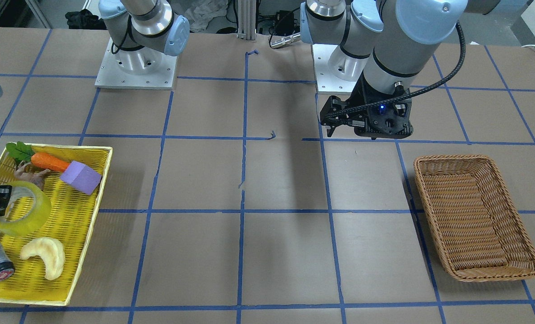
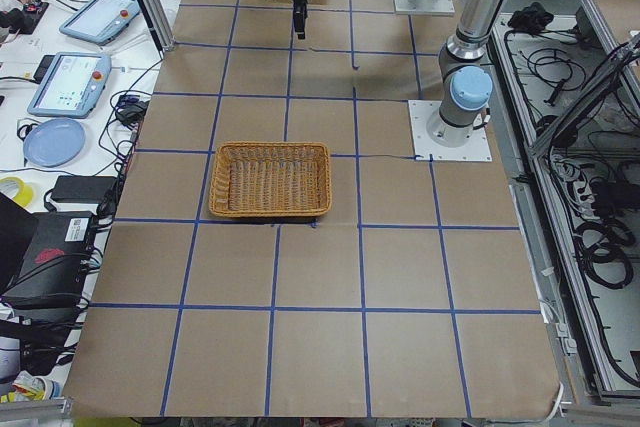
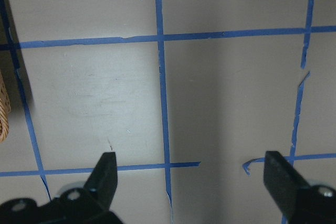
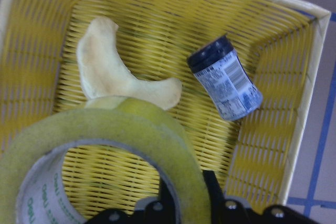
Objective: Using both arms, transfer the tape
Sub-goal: 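Close the right gripper on the tape roll's rim and lift it, then carry the tape roll to the table center and set it down with the right gripper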
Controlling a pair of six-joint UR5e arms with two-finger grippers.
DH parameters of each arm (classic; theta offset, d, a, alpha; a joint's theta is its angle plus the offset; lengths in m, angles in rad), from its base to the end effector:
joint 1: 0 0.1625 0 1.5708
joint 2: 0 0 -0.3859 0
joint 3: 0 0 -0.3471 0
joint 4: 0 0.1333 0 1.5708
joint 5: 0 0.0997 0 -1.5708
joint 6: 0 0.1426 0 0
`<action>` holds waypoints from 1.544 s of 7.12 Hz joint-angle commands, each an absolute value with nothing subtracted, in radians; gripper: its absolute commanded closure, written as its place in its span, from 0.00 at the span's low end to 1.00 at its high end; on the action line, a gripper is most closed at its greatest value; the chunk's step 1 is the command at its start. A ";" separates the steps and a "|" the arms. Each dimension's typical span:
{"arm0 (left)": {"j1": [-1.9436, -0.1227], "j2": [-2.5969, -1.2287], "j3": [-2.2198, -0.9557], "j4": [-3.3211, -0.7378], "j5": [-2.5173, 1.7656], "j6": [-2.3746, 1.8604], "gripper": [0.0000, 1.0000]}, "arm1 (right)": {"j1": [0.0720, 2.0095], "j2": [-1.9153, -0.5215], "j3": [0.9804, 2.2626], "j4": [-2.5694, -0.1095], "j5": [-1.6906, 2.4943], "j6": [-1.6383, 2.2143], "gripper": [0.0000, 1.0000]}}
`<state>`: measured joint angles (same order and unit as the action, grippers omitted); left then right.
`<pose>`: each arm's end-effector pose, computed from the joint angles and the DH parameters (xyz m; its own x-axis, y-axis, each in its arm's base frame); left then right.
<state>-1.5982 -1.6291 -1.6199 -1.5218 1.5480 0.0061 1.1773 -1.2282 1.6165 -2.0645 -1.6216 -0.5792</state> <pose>-0.1491 -0.4549 0.3624 -0.9992 0.0321 0.0231 0.0334 0.9977 0.0582 -0.1002 -0.5702 0.2634 -0.9789 -0.1781 0.0999 -0.1846 0.9809 -0.0604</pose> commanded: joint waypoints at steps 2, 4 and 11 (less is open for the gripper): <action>-1.594 -1.629 -1.617 -1.522 1.549 0.006 0.00 | 1.429 -1.232 1.585 -2.036 -1.542 -0.353 1.00; -1.595 -1.629 -1.617 -1.522 1.546 0.005 0.00 | 1.630 -1.224 1.604 -2.039 -1.526 -0.060 1.00; -1.595 -1.632 -1.620 -1.520 1.548 0.006 0.00 | 1.956 -1.175 1.879 -2.241 -1.520 0.084 1.00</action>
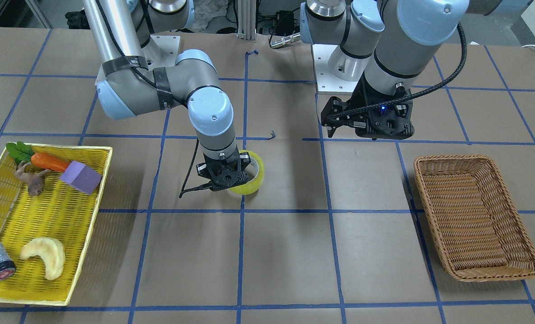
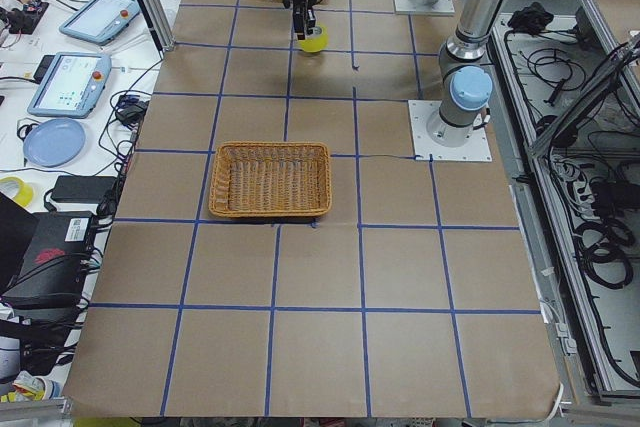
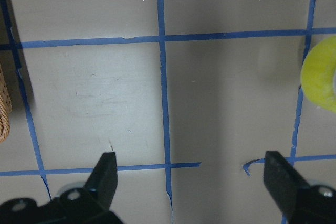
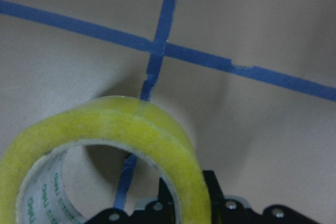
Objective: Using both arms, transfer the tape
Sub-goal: 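Carry the tape roll to the table center and set it down with the right gripper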
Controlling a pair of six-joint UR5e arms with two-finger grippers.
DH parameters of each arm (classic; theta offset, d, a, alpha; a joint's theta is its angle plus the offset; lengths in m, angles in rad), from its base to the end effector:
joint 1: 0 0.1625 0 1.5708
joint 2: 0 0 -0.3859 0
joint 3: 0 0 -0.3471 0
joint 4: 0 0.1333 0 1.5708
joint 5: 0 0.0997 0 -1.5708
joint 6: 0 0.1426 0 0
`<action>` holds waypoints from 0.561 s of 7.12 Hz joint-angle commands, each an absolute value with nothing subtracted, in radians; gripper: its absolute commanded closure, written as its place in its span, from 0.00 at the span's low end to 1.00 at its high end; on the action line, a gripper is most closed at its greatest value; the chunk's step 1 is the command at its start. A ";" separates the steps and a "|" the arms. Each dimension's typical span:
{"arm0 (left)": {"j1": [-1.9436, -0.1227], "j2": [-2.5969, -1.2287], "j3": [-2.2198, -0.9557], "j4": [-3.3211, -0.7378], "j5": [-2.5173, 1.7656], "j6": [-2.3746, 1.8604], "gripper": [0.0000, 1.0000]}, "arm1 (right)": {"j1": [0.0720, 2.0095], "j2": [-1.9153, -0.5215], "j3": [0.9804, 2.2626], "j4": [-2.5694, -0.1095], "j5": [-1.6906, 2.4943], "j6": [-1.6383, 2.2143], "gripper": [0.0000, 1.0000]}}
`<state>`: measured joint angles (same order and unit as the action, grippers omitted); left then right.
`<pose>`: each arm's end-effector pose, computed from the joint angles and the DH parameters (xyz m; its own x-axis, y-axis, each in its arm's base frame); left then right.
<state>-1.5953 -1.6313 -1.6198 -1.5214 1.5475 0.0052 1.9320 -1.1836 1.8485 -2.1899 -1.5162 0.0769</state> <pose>-0.1478 -0.4558 0.3615 -0.9993 0.0283 0.0236 0.0297 0.9978 0.0600 0.3129 -0.4291 0.1589 -0.9593 -0.2777 -0.0508 -0.2802 0.9587 0.0498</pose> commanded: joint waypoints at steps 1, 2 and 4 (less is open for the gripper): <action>-1.595 -1.632 -1.621 -1.520 1.548 0.006 0.00 | 1.957 -1.167 1.885 -2.278 -1.523 0.083 0.23; -1.595 -1.632 -1.621 -1.519 1.545 0.006 0.00 | 1.957 -1.169 1.879 -2.275 -1.529 0.084 0.01; -1.592 -1.635 -1.623 -1.519 1.545 0.006 0.00 | 1.919 -1.190 1.785 -2.232 -1.548 0.083 0.00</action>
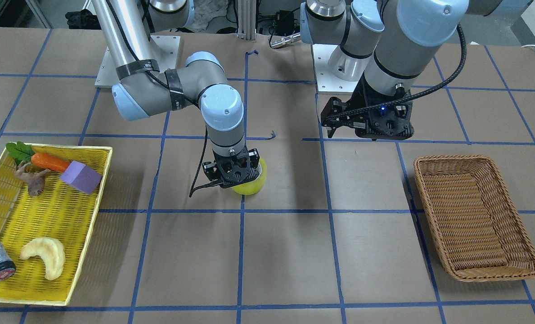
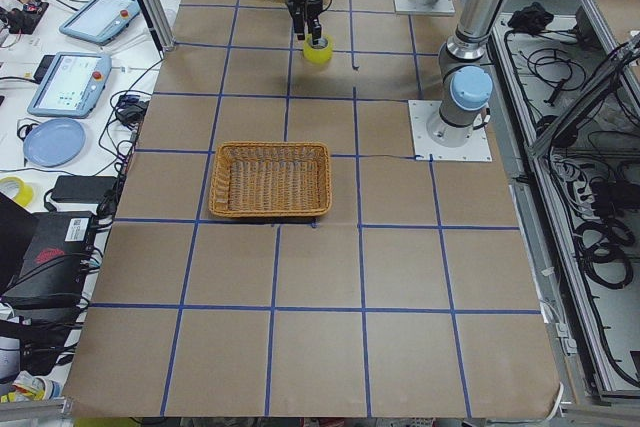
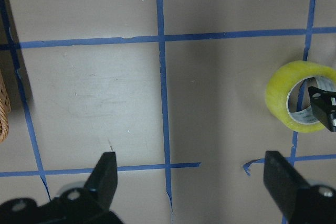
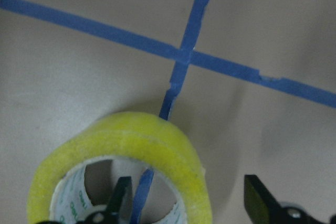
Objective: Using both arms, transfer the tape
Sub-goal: 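Raise the open right gripper away while the left arm reaches toward the tape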
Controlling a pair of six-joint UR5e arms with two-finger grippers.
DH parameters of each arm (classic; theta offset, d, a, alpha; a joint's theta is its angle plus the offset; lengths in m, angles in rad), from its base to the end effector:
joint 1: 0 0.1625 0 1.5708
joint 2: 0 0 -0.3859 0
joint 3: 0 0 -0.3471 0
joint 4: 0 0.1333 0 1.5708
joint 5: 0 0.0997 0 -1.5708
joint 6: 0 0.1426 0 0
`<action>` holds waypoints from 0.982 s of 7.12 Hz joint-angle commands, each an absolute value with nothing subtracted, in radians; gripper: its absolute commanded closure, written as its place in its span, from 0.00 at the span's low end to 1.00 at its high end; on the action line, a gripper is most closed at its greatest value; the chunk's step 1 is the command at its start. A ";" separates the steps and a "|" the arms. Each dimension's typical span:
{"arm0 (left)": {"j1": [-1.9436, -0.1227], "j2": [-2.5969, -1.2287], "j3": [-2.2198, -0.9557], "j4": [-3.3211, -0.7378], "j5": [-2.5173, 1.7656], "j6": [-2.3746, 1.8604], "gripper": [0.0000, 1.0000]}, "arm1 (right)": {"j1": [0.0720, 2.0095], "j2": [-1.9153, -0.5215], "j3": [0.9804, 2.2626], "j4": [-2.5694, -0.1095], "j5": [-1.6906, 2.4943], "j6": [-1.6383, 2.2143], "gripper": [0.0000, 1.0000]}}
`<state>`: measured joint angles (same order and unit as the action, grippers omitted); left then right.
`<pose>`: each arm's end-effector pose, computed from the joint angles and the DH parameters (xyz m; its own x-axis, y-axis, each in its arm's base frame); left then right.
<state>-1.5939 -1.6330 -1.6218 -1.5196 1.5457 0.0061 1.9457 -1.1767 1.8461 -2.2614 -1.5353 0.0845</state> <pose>-0.1475 -0.4563 0.3600 -0.9993 0.0276 0.0254 0.0291 0.9977 0.0618 0.3203 -0.4361 0.1631 -0.9573 -0.2868 -0.0371 -0.2863 0.9580 -0.0181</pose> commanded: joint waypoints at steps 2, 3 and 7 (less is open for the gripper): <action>-1.598 -1.650 -1.637 -1.502 1.476 -0.017 0.00 | 1.829 -1.251 1.563 -1.914 -1.549 0.084 0.00; -1.630 -1.657 -1.643 -1.479 1.465 -0.058 0.03 | 1.777 -1.282 1.478 -1.782 -1.549 0.084 0.00; -1.874 -1.756 -1.803 -1.158 1.473 -0.270 0.01 | 1.569 -1.501 1.503 -1.614 -1.539 0.051 0.00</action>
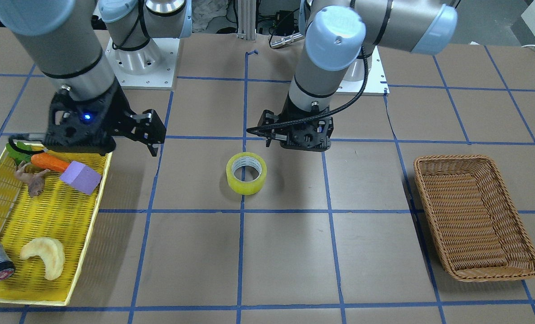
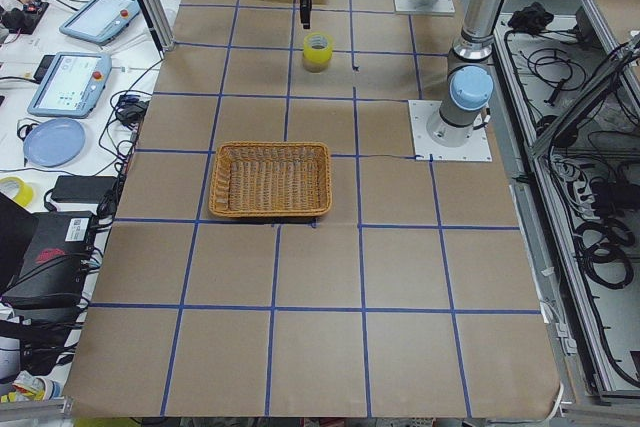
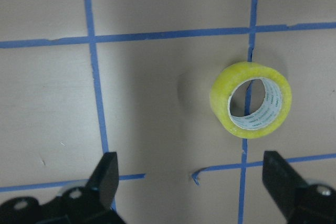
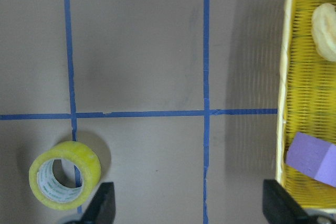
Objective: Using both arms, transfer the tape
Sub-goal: 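Raise the open right gripper away while the left arm reaches toward the tape, then lower the left gripper onto the tape roll's rim and close it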
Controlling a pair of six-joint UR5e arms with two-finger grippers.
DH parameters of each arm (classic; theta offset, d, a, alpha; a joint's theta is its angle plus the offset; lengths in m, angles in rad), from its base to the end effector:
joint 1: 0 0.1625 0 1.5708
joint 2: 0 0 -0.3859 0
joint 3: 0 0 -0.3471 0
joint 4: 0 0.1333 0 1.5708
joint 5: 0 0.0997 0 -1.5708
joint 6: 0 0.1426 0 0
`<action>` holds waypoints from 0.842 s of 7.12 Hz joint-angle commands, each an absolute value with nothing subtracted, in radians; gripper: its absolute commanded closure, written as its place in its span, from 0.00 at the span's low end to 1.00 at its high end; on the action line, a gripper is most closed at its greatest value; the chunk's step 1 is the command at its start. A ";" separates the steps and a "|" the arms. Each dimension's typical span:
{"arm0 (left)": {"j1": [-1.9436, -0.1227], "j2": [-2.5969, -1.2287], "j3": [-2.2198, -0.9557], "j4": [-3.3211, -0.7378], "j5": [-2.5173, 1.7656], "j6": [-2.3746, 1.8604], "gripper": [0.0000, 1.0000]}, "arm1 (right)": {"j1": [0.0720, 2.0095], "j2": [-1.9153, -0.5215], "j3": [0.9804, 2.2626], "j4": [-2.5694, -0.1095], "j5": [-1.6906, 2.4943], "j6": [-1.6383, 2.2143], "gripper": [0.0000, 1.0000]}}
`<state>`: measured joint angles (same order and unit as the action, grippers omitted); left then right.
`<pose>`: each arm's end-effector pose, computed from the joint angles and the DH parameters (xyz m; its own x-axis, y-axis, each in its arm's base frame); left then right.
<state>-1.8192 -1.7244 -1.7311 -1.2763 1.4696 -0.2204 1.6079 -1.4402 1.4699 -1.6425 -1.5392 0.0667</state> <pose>-0.2627 -0.4349 0.2929 -0.9952 0.0250 0.0943 0.0289 0.9987 0.0410 0.1564 -0.4973 0.3966 -0.9990 0.0282 -0.0343 0.0296 0.9988 -0.0398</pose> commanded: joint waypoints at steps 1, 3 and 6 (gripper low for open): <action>-1.891 -1.781 -1.853 -1.069 1.471 -0.276 0.01 | 1.553 -1.517 1.520 -1.617 -1.540 0.051 0.00; -1.898 -1.834 -1.870 -1.035 1.476 -0.284 0.01 | 1.552 -1.528 1.520 -1.623 -1.536 0.061 0.00; -1.896 -1.905 -1.919 -0.912 1.485 -0.279 0.02 | 1.555 -1.532 1.522 -1.620 -1.536 0.060 0.00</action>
